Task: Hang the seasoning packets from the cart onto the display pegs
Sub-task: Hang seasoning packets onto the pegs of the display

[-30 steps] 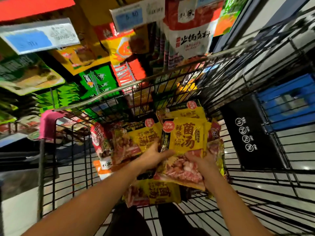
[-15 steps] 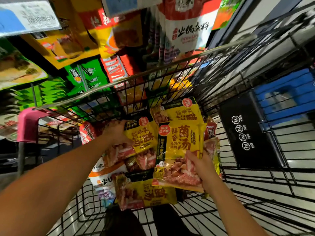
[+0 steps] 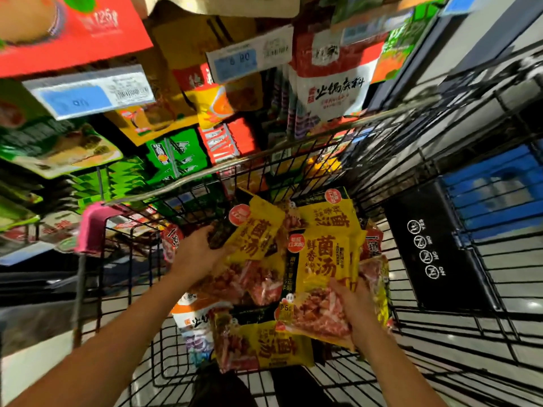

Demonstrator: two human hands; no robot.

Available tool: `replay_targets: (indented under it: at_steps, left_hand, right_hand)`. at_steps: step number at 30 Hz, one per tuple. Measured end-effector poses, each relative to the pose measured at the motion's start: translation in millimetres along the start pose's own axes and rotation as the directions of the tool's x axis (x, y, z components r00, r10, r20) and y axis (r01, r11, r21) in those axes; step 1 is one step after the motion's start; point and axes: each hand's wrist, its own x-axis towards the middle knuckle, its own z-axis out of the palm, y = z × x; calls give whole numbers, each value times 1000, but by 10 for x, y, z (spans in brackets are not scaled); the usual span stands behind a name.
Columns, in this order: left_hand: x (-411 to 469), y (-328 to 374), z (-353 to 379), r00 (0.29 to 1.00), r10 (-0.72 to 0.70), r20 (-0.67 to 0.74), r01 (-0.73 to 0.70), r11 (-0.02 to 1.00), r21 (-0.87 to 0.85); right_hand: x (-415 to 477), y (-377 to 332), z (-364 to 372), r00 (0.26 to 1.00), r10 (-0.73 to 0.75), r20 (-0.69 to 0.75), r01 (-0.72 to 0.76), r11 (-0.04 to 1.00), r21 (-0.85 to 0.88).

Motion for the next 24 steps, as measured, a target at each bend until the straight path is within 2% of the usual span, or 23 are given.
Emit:
replay_targets:
  at_steps: [2, 3, 6, 8, 13, 14, 17, 19, 22, 24]
  left_hand:
    - [-158, 99, 1, 992, -46, 119, 80, 953, -293]
    - [-173, 88, 99, 980, -62, 190, 133, 913, -386]
    - [-292, 292, 374, 932, -92, 350, 282, 791, -543]
    - [-282, 339, 592, 873, -169, 457, 428, 714, -554]
    - [-322, 530, 908, 692, -150, 706, 611, 643, -462]
    - [-323, 580, 949, 689, -142, 711, 606, 652, -456]
    - [-290, 712, 1089, 770, -132, 624, 522, 692, -499]
    - [-262, 785, 1150, 796, -134, 591, 504, 688, -523]
    - [-181, 919, 1232, 815, -90, 573, 430, 756, -493]
    - [-27, 1071, 1271, 795, -37, 606, 368, 823, -432]
  right_hand:
    - [-1, -12, 15, 999, -41, 26, 40, 999, 21]
    - [-15, -22, 24, 998, -53, 43, 51, 998, 40]
    - [-83, -89, 48, 991, -109, 77, 105, 993, 55]
    - [-82, -105, 39, 987, -139, 78, 137, 990, 31]
    - [-62, -145, 6, 986, -145, 86, 141, 989, 52]
    - [-73, -164, 7, 986, -139, 95, 133, 989, 66]
    - [-72, -201, -8, 985, -128, 118, 118, 989, 90]
    - [-48, -209, -30, 983, -142, 116, 139, 990, 37]
    - [26, -219, -106, 996, -89, 25, 88, 996, 15]
    - [89, -228, -195, 996, -79, -44, 81, 995, 64]
